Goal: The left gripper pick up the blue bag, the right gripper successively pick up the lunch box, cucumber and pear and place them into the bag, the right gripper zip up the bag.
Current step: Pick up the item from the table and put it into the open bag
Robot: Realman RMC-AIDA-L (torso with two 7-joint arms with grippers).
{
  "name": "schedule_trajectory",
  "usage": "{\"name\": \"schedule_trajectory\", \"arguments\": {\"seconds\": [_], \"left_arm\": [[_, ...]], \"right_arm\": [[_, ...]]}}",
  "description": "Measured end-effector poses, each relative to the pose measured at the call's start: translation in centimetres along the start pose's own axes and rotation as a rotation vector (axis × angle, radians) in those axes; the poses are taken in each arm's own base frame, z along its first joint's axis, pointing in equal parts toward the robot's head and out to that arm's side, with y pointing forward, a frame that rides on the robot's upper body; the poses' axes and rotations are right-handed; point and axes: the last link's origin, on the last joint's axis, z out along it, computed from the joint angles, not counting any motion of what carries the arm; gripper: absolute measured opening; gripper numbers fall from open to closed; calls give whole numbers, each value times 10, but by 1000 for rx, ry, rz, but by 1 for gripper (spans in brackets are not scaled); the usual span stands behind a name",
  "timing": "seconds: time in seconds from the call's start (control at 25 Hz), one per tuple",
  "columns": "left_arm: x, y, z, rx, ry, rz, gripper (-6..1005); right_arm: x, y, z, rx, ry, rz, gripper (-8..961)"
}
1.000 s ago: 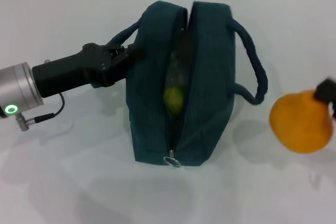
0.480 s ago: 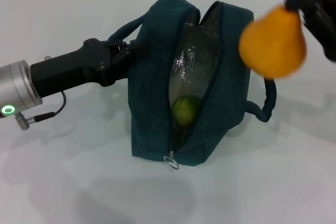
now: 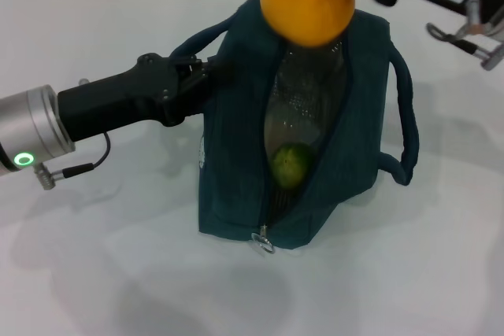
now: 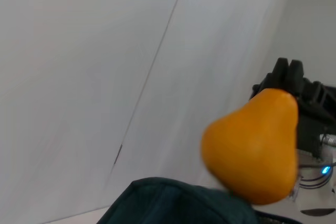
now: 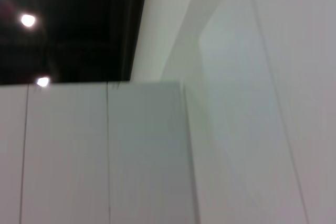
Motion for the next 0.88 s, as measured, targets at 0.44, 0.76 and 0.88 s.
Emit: {"name": "schedule_trajectory", "arguments": {"seconds": [0.44,0.76,0.88], "left_arm": [[-1,-2,2,9,5,6,40],[-2,-4,3,23,3,1,41],[-3,-4,3,22,3,-5,41]], "right_arm": [[32,3,0,25,180,40,34],[48,-4,-8,121,252,40,47],[48,-2,-8,112,248,44,82]]}}
